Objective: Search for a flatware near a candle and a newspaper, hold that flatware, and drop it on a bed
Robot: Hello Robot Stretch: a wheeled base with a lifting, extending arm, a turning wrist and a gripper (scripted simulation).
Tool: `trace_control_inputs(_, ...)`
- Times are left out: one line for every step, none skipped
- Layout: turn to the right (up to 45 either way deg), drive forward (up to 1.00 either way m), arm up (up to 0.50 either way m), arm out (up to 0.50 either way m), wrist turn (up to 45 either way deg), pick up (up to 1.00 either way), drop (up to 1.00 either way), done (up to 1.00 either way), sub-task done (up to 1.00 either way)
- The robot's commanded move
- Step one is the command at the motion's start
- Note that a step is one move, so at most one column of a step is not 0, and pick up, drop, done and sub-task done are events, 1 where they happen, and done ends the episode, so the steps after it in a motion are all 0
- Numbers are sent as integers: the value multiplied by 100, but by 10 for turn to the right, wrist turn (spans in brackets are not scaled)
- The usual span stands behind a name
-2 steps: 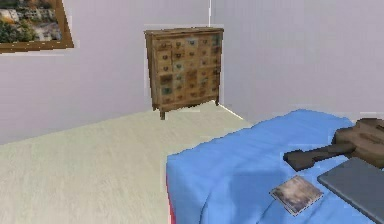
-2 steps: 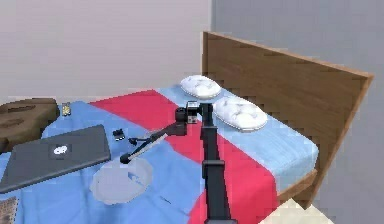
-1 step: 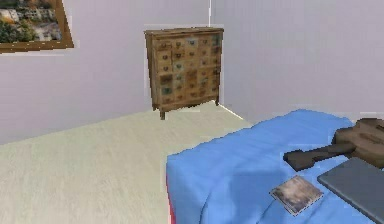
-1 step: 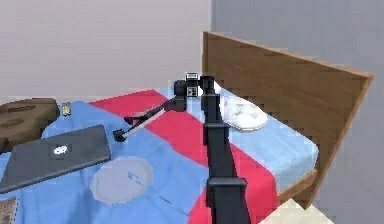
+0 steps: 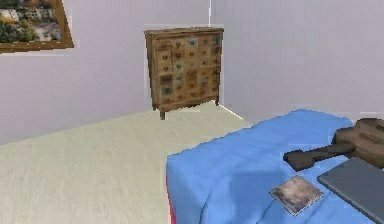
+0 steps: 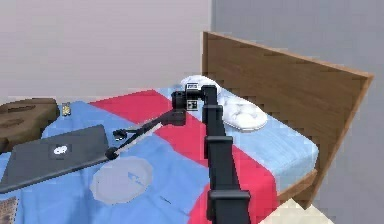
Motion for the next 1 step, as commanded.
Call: trace_control_inputs(0,0,0,0,0,0,0,100,0)
